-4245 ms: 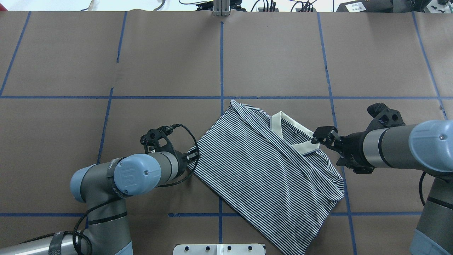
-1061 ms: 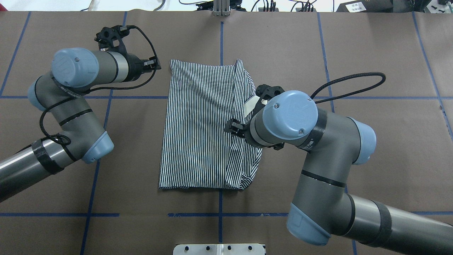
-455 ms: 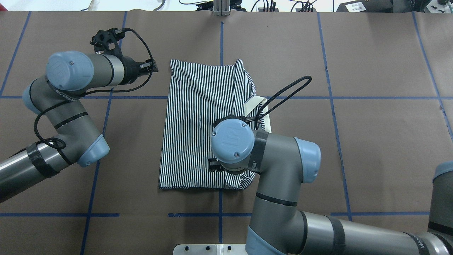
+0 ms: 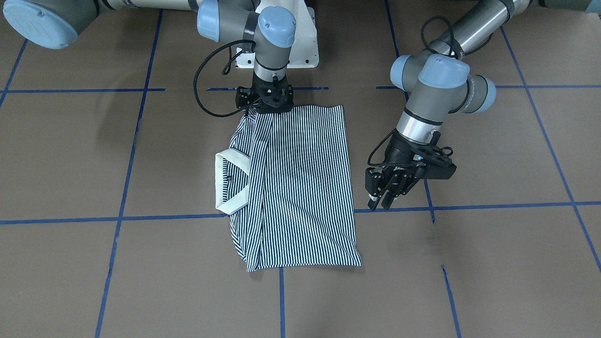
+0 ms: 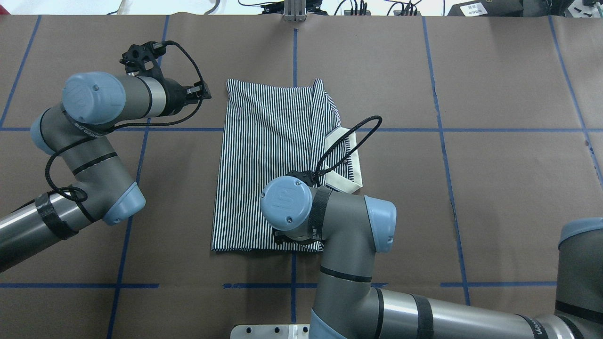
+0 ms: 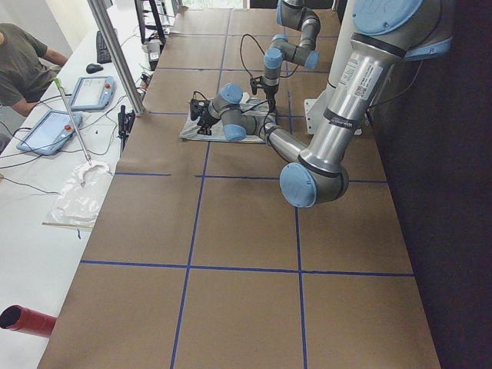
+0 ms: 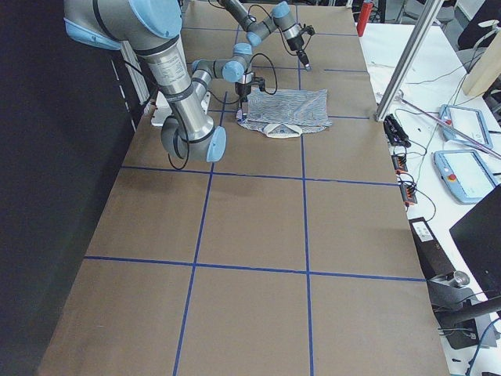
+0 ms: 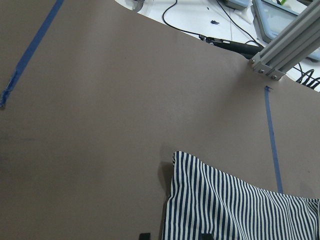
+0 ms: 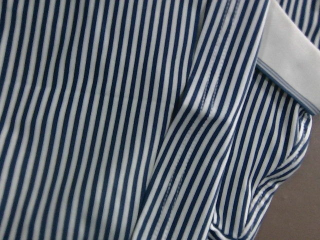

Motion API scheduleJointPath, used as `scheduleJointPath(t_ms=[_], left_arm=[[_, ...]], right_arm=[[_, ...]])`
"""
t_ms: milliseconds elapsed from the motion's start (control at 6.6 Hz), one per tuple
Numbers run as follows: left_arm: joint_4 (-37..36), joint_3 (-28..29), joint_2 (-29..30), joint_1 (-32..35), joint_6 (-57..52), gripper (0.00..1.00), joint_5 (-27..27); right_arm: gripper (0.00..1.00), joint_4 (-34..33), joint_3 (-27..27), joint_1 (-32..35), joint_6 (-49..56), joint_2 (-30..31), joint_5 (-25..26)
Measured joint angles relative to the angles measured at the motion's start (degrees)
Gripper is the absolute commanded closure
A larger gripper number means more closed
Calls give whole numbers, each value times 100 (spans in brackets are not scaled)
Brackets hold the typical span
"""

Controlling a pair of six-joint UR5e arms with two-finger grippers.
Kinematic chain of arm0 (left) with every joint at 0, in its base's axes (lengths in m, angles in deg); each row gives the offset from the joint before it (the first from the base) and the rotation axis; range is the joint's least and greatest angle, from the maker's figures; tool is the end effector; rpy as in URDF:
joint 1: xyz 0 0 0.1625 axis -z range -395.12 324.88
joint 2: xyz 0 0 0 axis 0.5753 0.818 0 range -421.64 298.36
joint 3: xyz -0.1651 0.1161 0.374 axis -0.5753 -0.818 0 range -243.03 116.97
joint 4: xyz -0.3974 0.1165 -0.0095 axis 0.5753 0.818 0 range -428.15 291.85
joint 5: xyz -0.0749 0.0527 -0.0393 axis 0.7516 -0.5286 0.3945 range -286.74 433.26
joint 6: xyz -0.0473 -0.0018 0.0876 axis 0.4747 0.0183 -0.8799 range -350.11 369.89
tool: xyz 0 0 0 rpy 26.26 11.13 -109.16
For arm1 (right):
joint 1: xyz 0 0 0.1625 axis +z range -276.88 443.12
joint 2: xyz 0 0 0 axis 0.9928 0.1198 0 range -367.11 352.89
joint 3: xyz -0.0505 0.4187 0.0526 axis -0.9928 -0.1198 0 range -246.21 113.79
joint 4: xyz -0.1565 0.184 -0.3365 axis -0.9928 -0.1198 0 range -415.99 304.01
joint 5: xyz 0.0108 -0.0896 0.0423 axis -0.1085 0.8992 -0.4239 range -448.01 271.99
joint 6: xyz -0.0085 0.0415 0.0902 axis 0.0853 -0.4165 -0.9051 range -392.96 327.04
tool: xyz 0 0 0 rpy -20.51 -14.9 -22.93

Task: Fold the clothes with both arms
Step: 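Press and smooth the folded shirt with the right gripper, then lift away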

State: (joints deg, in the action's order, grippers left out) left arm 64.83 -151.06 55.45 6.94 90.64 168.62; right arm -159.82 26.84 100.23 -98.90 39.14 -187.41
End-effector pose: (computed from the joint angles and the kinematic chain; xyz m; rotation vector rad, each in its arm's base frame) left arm 0.4202 -0.5461 0.3188 0.4443 1.1170 -0.4473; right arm -0.6341 -0.3176 0.2119 0.0525 -0.5940 -0.1650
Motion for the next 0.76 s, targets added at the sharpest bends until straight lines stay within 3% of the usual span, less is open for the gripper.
scheduleJointPath(t_ms=[303, 455, 758], left_arm=[[0, -4, -2, -5, 18, 55, 0], [0, -4, -2, -5, 17, 55, 0], [2, -19, 3, -11, 20, 55, 35]], right_arm=[[0, -216, 89, 5, 219, 177, 2], [0, -533, 367, 113, 506, 345, 6], [0, -870, 1383, 414, 1121, 1322, 28]])
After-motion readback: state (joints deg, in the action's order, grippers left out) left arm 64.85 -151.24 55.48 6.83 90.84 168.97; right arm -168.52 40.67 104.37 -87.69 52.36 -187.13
